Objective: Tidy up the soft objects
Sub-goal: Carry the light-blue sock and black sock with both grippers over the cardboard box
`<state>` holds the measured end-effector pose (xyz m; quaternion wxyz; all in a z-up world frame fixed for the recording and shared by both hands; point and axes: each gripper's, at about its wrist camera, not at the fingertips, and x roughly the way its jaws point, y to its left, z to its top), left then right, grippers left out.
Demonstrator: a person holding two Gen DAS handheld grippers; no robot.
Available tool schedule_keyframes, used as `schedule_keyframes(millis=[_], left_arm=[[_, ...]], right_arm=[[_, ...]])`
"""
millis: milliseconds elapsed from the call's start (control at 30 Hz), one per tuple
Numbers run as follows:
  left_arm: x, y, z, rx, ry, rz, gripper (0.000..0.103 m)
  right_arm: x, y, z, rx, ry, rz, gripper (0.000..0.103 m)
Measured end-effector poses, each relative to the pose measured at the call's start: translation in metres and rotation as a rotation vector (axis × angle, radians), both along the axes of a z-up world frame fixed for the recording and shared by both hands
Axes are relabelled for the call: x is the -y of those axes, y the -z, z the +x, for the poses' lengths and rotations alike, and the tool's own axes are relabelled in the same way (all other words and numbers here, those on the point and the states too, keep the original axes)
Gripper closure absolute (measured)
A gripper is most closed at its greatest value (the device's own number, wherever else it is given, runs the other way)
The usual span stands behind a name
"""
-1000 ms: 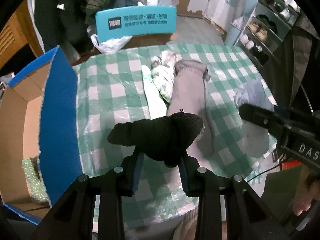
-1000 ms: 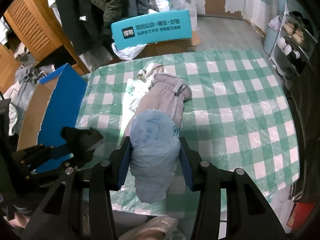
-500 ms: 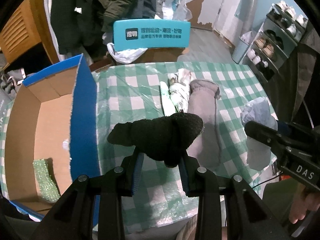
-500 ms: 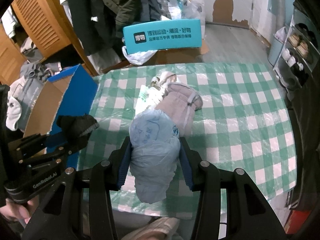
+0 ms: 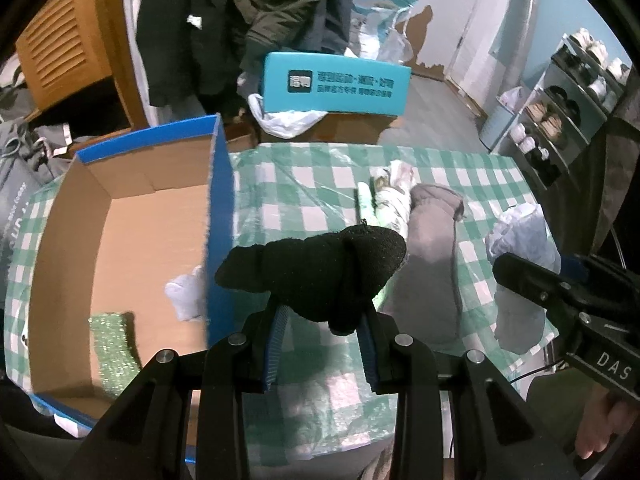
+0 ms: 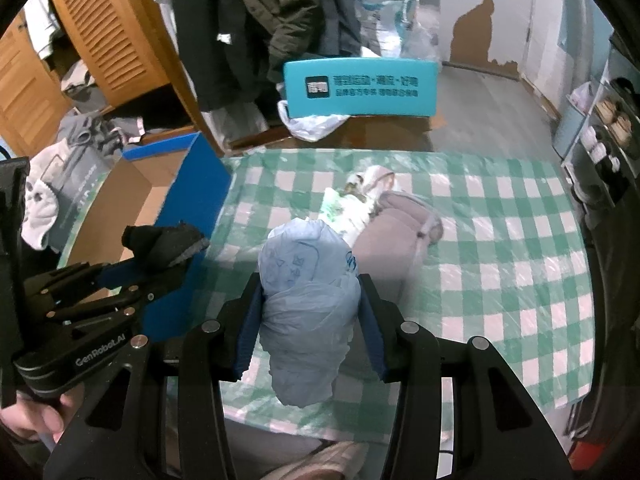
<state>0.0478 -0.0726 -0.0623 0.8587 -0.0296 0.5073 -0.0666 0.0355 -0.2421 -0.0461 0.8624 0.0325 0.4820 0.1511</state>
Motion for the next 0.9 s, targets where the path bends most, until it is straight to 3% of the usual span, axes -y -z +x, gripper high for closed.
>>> schedule_keyframes(millis=[900], left_arm=[[-0.117,-0.012,-0.013,0.035,-0.198,-0.026,0.069]], right_arm=[[-0.118,-0.017,0.017,0.018,-0.172,-0.021,0.058]])
